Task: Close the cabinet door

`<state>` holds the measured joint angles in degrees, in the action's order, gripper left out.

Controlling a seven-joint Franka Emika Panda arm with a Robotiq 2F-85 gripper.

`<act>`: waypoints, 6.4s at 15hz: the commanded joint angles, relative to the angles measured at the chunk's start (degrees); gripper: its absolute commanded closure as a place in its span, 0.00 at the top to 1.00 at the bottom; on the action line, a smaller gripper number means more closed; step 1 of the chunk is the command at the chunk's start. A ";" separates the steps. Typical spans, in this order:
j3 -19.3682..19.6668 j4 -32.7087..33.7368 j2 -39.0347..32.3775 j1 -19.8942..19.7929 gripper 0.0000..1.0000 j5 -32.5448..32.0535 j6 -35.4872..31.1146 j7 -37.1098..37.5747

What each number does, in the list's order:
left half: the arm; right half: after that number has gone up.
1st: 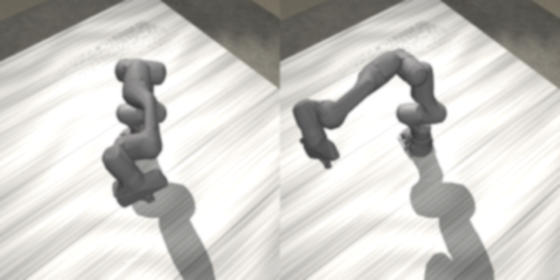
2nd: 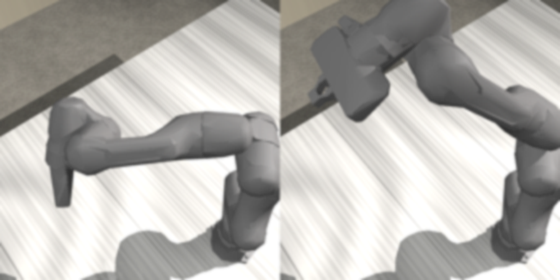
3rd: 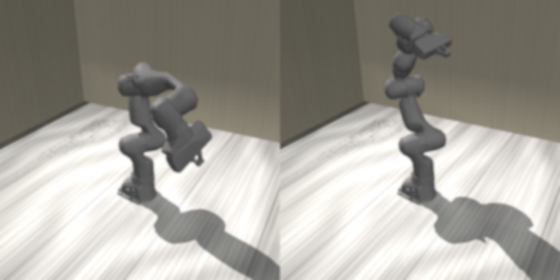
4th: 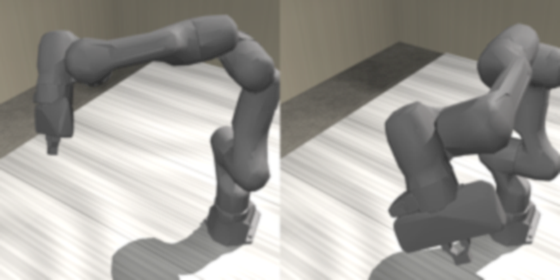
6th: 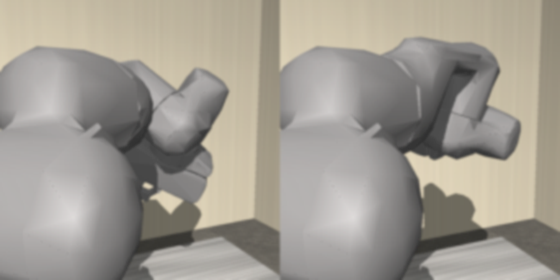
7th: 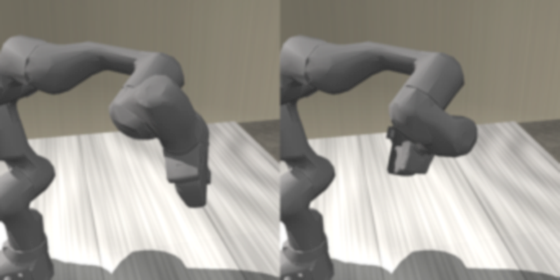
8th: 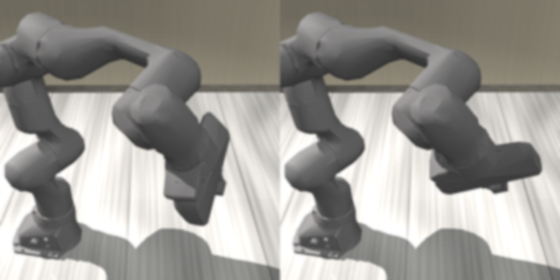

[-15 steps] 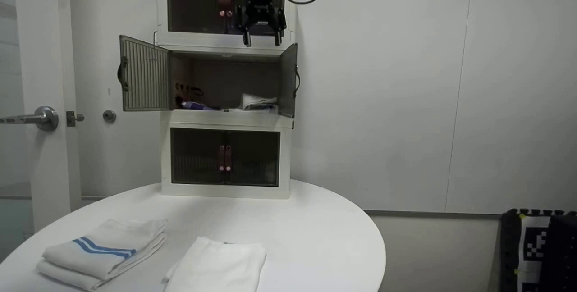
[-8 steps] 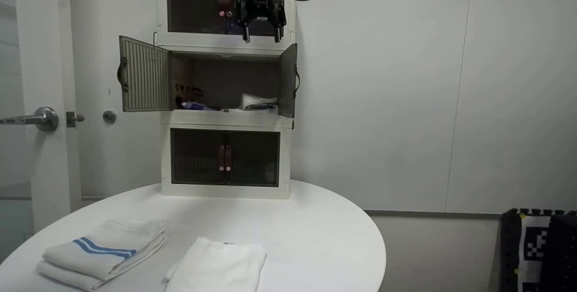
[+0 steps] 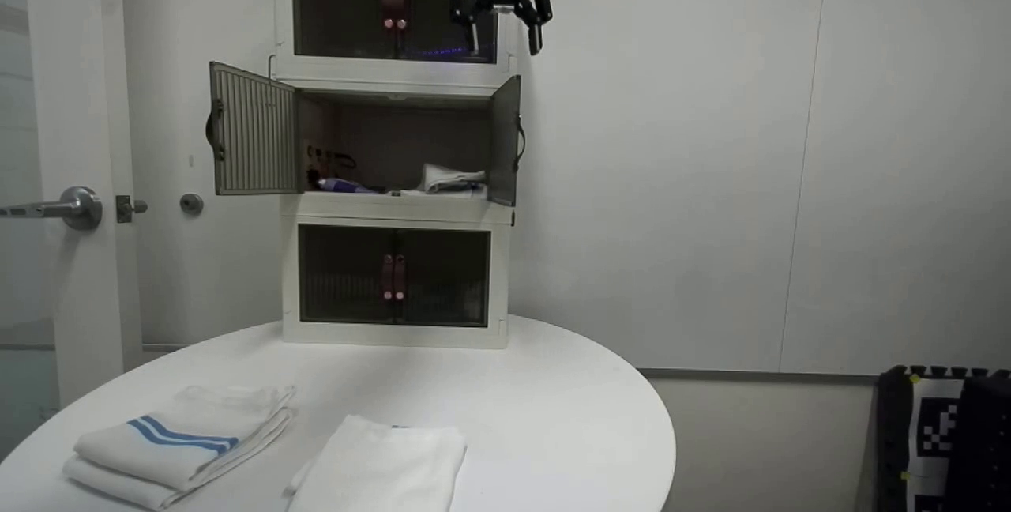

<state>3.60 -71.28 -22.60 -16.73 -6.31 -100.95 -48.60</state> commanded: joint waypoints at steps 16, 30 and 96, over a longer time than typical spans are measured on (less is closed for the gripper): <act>-3.30 12.66 -12.18 7.20 1.00 2.03 -1.13 7.08; -6.31 15.95 -14.52 7.83 1.00 2.16 -0.72 7.23; -5.00 -37.12 23.56 15.25 1.00 2.14 -3.97 43.65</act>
<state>-1.84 -99.33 -6.97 -2.37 -2.40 -103.44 0.84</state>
